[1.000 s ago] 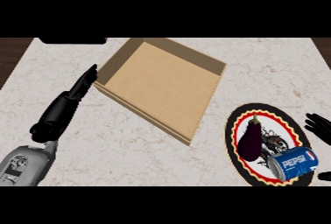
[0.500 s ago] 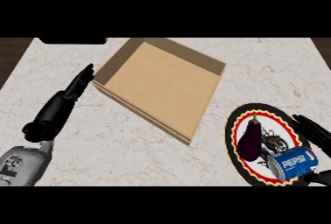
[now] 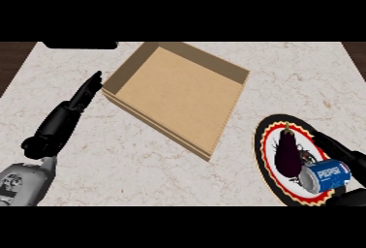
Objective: Pick the can from the plate and place it in the cardboard box
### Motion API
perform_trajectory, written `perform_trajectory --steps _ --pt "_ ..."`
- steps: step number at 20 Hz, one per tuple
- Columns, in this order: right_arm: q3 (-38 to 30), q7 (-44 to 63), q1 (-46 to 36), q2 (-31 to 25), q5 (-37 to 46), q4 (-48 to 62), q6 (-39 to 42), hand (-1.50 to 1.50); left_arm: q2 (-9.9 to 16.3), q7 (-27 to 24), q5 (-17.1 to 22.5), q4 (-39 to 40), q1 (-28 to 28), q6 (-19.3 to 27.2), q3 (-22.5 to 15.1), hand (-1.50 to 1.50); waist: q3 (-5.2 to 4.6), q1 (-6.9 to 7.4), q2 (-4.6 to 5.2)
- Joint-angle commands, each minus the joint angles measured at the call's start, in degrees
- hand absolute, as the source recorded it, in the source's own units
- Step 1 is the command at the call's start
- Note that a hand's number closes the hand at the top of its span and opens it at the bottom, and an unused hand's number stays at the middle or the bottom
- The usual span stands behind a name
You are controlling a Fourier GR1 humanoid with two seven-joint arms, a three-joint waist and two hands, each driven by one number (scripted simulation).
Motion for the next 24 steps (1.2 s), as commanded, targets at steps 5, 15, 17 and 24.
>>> perform_trajectory --steps 5,15,17,24 --pt "4.27 -11.16 0.44 0.67 0.24 0.45 7.1 1.5 -1.23 1.54 -0.76 -1.18 -0.16 -0.06 0.03 0.0 0.36 -0.19 0.09" --pt "1.31 -11.63 -2.51 4.71 -4.28 0.01 -3.81 1.5 -1.88 1.63 -2.2 -1.58 0.23 -0.61 2.05 0.0 0.24 -0.36 -0.03" --pt "1.04 -18.84 -2.99 4.21 -2.01 6.0 -5.06 1.5 -3.57 -0.07 -3.89 0.85 0.6 0.09 1.24 0.0 0.31 -0.2 0.2" --pt "17.32 2.14 -20.2 11.15 19.65 -14.82 -29.77 1.5 -3.42 0.8 -2.96 0.5 -2.28 -3.44 -1.46 0.0 -1.64 8.11 -1.66"
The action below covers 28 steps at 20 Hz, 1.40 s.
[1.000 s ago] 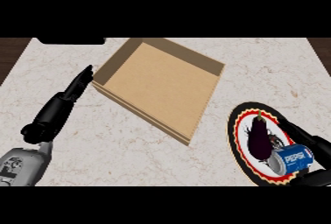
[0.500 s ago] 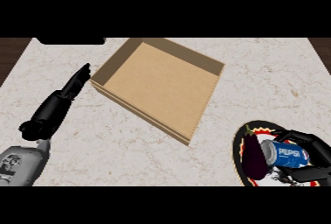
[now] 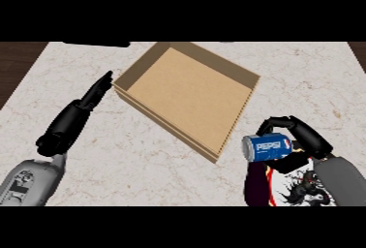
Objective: Pick the can from the plate and place it in the cardboard box
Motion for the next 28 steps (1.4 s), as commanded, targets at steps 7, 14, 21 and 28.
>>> perform_trajectory --steps 7,14,21,28 --pt "15.47 23.43 -24.21 11.08 25.93 -10.34 -13.46 1.5 -1.26 0.52 -0.42 1.23 -2.02 -1.95 -2.67 0.0 -0.35 4.33 -0.76" --pt "18.5 53.31 -35.38 25.53 36.08 -9.64 -18.07 1.5 -1.23 0.36 -0.63 2.03 -1.68 -0.64 -1.25 0.0 0.38 0.97 -0.22" --pt "18.41 79.96 -46.33 25.89 34.88 -5.84 -27.41 1.5 -2.35 1.16 -0.2 1.59 -3.23 -0.94 -1.38 0.0 0.63 1.51 0.77" --pt "15.53 89.28 -62.4 25.95 30.55 9.05 -31.17 1.5 -1.68 0.2 -0.97 2.97 -4.13 -0.69 0.51 0.0 0.66 0.57 1.7"
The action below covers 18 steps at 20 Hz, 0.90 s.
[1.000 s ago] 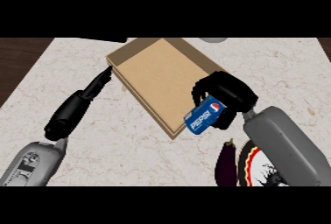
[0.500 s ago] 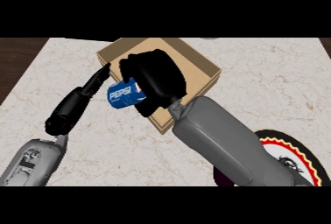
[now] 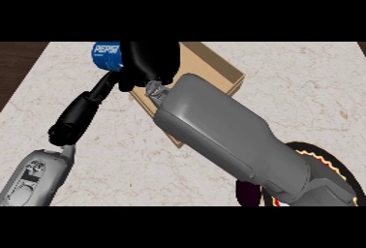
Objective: Pick the can from the plate and place it in the cardboard box
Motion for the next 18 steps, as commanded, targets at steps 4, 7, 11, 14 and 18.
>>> perform_trajectory --steps 4,7,11,14,18 --pt "-0.7 0.87 -10.11 0.24 -3.01 15.66 1.88 1.5 0.46 -2.05 -1.83 1.34 1.32 0.43 1.17 0.0 0.11 -2.32 0.32" --pt "-1.73 -3.45 -10.38 0.24 -6.67 22.34 5.33 1.5 0.09 -3.16 -1.14 2.12 1.0 -0.3 1.71 0.0 0.07 -1.87 0.73" --pt "-4.73 -6.63 -7.47 0.24 -12.36 26.27 13.37 1.5 -0.5 -1.76 -2.16 -0.17 2.21 0.92 1.11 0.0 0.15 -2.16 0.58" --pt "-8.01 -13.07 -9.36 -1.41 -12.74 31.51 16.55 1.5 1.29 -0.8 -0.39 0.97 0.31 -1.45 3.52 0.0 0.18 -2.93 0.65" --pt "-6.8 -17.06 -6.28 -1.61 -12.35 35.86 22.79 1.5 -0.45 1.22 -1.79 -2.19 2.15 0.72 2.32 0.0 0.22 -3.16 0.37"
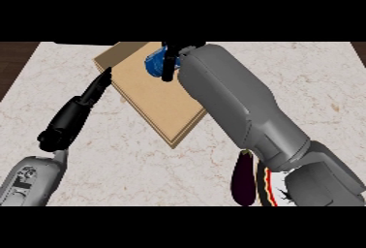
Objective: Pick the can from the plate and place it in the cardboard box
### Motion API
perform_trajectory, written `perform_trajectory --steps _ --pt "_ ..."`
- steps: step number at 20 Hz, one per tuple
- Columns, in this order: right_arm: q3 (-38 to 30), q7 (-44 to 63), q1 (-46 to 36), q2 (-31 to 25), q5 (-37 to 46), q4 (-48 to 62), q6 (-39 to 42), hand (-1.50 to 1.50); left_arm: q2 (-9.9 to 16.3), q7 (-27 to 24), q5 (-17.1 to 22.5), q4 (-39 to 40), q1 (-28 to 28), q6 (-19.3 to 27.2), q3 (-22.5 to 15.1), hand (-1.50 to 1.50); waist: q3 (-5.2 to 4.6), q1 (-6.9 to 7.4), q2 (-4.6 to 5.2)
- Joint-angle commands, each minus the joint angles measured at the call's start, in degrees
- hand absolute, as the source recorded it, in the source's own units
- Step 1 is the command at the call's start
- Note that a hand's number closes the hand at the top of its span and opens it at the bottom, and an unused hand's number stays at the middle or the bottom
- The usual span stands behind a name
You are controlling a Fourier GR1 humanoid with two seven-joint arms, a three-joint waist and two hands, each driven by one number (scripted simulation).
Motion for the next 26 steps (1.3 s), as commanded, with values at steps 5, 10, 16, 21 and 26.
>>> perform_trajectory --steps 5,10,16,21,26 --pt "-3.58 -10.66 0.7 -0.09 -2.82 6.96 10.46 -1.5 -0.55 0.11 -0.79 0.54 0.45 -0.57 0.65 0.0 0.04 -0.84 -0.08" --pt "-7.32 -21.16 1.88 -1.25 -4.43 5.19 4.08 -1.5 1.02 -0.9 -0.09 -0.43 1.33 -1.57 2.81 0.0 0.06 -0.51 0.1" --pt "-24.93 -27.53 5.05 -0.64 -18.76 -2.84 -13.32 -1.5 -0.5 -0.13 -0.34 -0.96 1.04 -0.52 1.9 0.0 0.34 -1.41 0.4" --pt "-33.03 -29.95 8.6 0.77 -25.32 -4.21 -18.92 -1.5 -0.96 -2.93 -1.78 -1.28 4.86 0.0 1.14 0.0 0.1 -1.33 -0.27" --pt "-37.63 -37.79 10.0 -4.36 -27.38 -0.06 -18.08 -1.5 -0.16 1.75 -0.03 -1.62 0.07 -1.99 3.27 0.0 0.09 -0.92 -0.01"
